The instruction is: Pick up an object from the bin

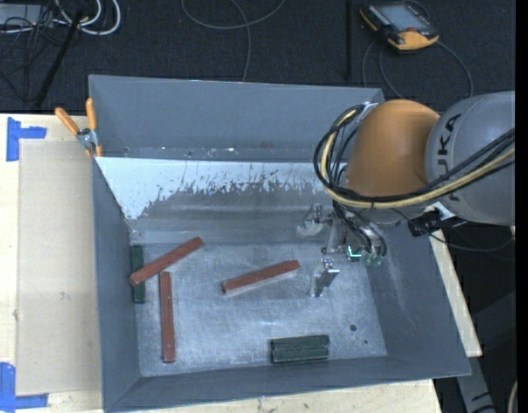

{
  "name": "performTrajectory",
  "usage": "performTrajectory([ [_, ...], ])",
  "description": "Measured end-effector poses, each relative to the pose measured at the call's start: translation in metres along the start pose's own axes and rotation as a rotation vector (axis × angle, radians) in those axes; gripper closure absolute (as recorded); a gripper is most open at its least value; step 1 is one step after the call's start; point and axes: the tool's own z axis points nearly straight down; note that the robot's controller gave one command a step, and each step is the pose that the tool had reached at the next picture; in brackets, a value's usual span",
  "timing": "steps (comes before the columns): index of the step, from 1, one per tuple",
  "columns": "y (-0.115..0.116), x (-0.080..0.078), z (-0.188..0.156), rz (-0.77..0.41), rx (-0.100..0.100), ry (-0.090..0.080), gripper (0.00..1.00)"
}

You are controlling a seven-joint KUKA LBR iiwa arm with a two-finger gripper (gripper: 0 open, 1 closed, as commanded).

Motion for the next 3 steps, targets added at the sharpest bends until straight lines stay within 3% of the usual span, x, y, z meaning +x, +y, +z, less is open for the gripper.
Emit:
performTrajectory([
  [1, 0.0, -0.002, -0.004, 0.0, 0.0, -0.007, 0.0],
  [2, 0.039, -0.006, 0.07, 0.068, -0.002, -0.026, 1.0],
  [3, 0.039, -0.006, 0.07, 0.068, -0.002, -0.026, 1.0],
])
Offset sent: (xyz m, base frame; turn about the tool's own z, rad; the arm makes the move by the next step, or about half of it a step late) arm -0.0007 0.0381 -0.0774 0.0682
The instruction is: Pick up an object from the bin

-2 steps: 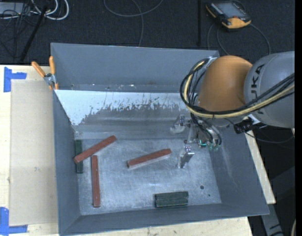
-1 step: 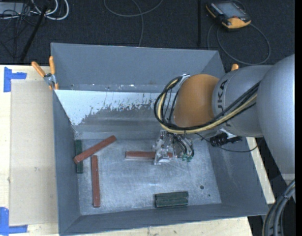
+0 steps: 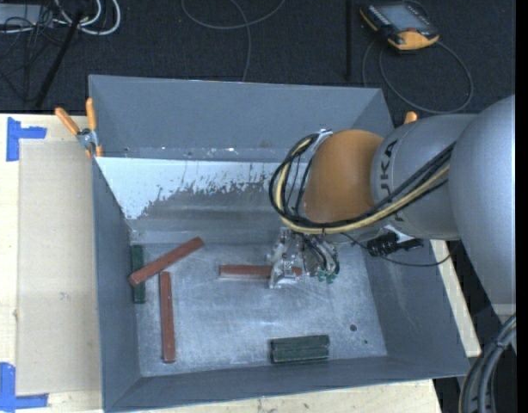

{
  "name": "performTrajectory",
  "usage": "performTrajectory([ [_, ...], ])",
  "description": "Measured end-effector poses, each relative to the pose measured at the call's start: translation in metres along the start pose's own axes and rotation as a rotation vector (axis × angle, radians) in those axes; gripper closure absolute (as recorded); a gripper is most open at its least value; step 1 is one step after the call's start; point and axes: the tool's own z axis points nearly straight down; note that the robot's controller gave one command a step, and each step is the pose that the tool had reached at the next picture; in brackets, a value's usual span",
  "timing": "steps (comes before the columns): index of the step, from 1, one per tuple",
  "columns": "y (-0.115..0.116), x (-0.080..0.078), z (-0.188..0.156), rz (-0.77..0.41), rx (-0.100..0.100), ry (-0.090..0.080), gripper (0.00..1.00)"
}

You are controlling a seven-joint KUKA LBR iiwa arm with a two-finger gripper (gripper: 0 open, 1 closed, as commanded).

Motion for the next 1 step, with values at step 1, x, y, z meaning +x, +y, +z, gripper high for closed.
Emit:
performTrajectory([
  [1, -0.0004, 0.01, -0.1496, -0.061, 0.003, 0.013, 1.0],
])
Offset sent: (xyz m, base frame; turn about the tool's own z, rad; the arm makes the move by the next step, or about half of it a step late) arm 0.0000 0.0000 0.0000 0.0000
